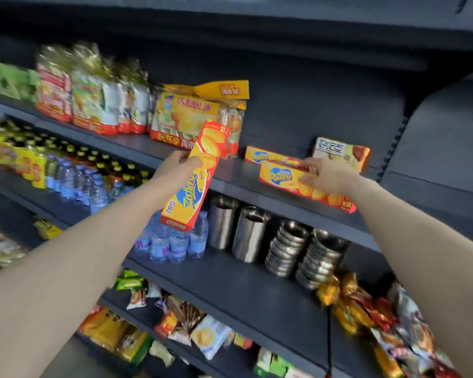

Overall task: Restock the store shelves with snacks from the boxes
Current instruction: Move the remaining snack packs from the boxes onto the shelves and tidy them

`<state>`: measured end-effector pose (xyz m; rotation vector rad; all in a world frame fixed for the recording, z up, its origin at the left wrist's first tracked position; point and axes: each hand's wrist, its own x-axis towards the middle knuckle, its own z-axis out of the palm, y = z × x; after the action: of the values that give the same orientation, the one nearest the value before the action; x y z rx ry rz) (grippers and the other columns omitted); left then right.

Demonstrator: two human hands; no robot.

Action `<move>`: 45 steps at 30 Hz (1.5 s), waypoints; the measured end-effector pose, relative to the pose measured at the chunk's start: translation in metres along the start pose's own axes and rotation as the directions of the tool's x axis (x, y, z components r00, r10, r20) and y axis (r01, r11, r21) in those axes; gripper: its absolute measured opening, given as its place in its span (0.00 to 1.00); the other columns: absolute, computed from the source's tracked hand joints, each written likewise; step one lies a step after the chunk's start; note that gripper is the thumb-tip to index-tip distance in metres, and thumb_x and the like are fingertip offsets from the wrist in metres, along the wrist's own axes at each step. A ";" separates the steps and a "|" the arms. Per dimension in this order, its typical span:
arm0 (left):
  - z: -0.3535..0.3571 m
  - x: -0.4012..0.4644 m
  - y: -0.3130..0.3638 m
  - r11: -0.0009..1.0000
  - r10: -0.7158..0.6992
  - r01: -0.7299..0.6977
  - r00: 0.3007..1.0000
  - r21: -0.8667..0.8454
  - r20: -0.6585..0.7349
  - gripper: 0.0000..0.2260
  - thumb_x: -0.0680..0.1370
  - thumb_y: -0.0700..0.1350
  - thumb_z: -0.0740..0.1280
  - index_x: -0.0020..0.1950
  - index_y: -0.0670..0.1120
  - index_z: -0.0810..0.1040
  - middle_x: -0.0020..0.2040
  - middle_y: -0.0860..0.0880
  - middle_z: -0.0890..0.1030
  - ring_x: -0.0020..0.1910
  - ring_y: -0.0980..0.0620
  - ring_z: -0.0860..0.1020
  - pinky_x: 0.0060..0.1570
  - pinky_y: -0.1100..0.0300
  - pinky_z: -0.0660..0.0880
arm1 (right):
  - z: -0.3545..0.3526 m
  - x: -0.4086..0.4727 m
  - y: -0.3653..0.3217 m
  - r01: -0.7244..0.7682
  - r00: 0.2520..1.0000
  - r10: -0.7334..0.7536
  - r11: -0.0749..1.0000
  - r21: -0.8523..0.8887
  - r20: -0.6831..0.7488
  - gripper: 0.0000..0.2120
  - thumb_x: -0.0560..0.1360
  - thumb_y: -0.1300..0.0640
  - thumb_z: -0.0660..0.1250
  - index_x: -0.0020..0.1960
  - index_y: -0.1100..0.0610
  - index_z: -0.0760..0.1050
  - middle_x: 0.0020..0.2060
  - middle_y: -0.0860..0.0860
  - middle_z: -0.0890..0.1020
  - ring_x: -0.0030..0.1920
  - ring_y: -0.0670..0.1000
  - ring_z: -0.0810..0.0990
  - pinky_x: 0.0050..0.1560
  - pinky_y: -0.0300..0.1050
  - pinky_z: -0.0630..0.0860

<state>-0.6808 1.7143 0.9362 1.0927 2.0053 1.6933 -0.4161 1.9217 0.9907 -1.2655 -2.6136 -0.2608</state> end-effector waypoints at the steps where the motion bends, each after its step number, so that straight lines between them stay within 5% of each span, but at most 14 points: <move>1: 0.000 0.005 0.001 1.000 -0.004 0.004 1.000 -0.012 -0.013 0.19 0.75 0.55 0.68 0.63 0.49 0.75 0.57 0.49 0.78 0.54 0.47 0.77 0.53 0.54 0.73 | 0.008 0.015 0.002 0.007 1.000 -0.007 1.000 -0.005 0.023 0.24 0.79 0.42 0.64 0.74 0.42 0.69 0.63 0.59 0.78 0.64 0.62 0.75 0.64 0.51 0.70; 7: 0.010 0.050 0.003 0.992 -0.061 0.048 0.991 -0.113 -0.122 0.13 0.78 0.50 0.68 0.61 0.49 0.76 0.47 0.52 0.82 0.39 0.57 0.79 0.37 0.64 0.73 | 0.044 0.108 0.007 0.079 0.995 -0.081 0.996 0.038 0.058 0.22 0.77 0.41 0.66 0.70 0.39 0.71 0.64 0.55 0.79 0.64 0.59 0.76 0.61 0.50 0.72; 14: 0.021 0.089 -0.004 0.984 -0.128 0.116 0.988 -0.139 -0.083 0.18 0.77 0.50 0.71 0.64 0.44 0.78 0.50 0.46 0.85 0.46 0.47 0.84 0.54 0.50 0.80 | 0.082 0.199 -0.001 0.109 0.992 -0.111 0.993 0.050 0.052 0.23 0.79 0.42 0.63 0.74 0.38 0.67 0.66 0.56 0.78 0.65 0.60 0.76 0.64 0.54 0.73; 19: 0.032 0.090 0.001 0.981 -0.154 0.145 0.986 -0.125 -0.065 0.18 0.78 0.50 0.69 0.63 0.42 0.78 0.49 0.45 0.85 0.44 0.47 0.84 0.51 0.53 0.79 | 0.082 0.205 -0.006 0.170 0.985 -0.169 0.985 0.010 -0.010 0.24 0.80 0.50 0.61 0.75 0.40 0.64 0.68 0.56 0.76 0.67 0.61 0.73 0.66 0.59 0.71; 25: 0.038 0.086 0.031 0.998 -0.061 0.061 0.998 0.004 -0.004 0.08 0.76 0.50 0.72 0.53 0.49 0.82 0.48 0.51 0.85 0.43 0.56 0.83 0.46 0.63 0.77 | 0.031 0.173 -0.039 0.482 0.845 -0.354 0.828 0.287 -0.400 0.30 0.79 0.59 0.65 0.78 0.47 0.60 0.69 0.58 0.72 0.65 0.60 0.75 0.60 0.58 0.76; 27: 0.041 0.083 0.040 0.999 -0.006 0.005 0.999 0.046 0.033 0.03 0.76 0.47 0.72 0.49 0.53 0.81 0.46 0.55 0.85 0.43 0.60 0.83 0.41 0.68 0.76 | 0.010 0.157 -0.048 0.541 0.815 -0.377 0.766 0.346 -0.440 0.28 0.80 0.63 0.60 0.78 0.48 0.61 0.70 0.56 0.70 0.67 0.57 0.72 0.64 0.56 0.74; 30: 0.047 0.079 0.050 0.987 0.066 -0.078 0.994 0.138 0.091 0.13 0.75 0.45 0.73 0.59 0.50 0.79 0.56 0.55 0.80 0.57 0.55 0.79 0.54 0.63 0.73 | -0.006 0.140 -0.053 0.483 0.872 -0.340 0.718 0.501 -0.352 0.23 0.82 0.62 0.53 0.75 0.48 0.67 0.70 0.55 0.72 0.70 0.56 0.70 0.68 0.52 0.70; 32: 0.049 0.078 0.055 0.931 0.127 -0.164 0.983 0.326 0.131 0.24 0.75 0.46 0.74 0.70 0.50 0.74 0.65 0.55 0.76 0.63 0.54 0.75 0.60 0.62 0.70 | -0.010 0.133 -0.051 0.419 0.908 -0.316 0.700 0.578 -0.276 0.24 0.79 0.59 0.58 0.74 0.45 0.67 0.69 0.53 0.73 0.68 0.54 0.72 0.68 0.52 0.71; 35: 0.056 0.080 0.062 0.716 0.198 -0.311 0.949 0.625 0.245 0.31 0.76 0.49 0.71 0.77 0.53 0.65 0.74 0.51 0.70 0.71 0.48 0.69 0.67 0.57 0.67 | -0.013 0.120 -0.041 0.378 0.911 -0.397 0.695 0.611 -0.111 0.38 0.67 0.54 0.67 0.75 0.39 0.63 0.69 0.49 0.72 0.66 0.51 0.73 0.66 0.53 0.74; 38: 0.072 0.087 0.068 0.570 0.244 -0.432 0.901 0.699 0.358 0.30 0.79 0.49 0.68 0.79 0.54 0.62 0.76 0.48 0.67 0.73 0.45 0.66 0.70 0.52 0.64 | -0.009 0.109 -0.034 0.392 0.885 -0.465 0.764 0.513 0.016 0.37 0.69 0.50 0.74 0.76 0.44 0.64 0.67 0.49 0.72 0.64 0.49 0.72 0.64 0.43 0.70; 41: 0.091 0.094 0.063 0.430 0.363 -0.529 0.843 0.732 0.397 0.26 0.80 0.50 0.67 0.77 0.53 0.65 0.76 0.50 0.67 0.73 0.45 0.65 0.72 0.51 0.59 | 0.002 0.105 -0.021 0.384 0.912 -0.410 0.831 0.402 -0.023 0.31 0.75 0.43 0.72 0.74 0.47 0.67 0.62 0.50 0.73 0.63 0.51 0.72 0.62 0.44 0.68; 45: 0.106 0.101 0.040 0.414 0.442 -0.504 0.839 0.758 0.317 0.23 0.80 0.47 0.67 0.75 0.53 0.69 0.74 0.51 0.69 0.71 0.47 0.66 0.70 0.53 0.61 | 0.017 0.109 0.015 0.231 0.968 -0.249 0.928 0.292 0.026 0.28 0.77 0.39 0.66 0.72 0.52 0.70 0.64 0.54 0.75 0.66 0.55 0.71 0.65 0.48 0.68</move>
<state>-0.6645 1.8620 0.9698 2.1746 2.6848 0.7242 -0.4723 2.0170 1.0058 -0.8711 -2.7338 0.1206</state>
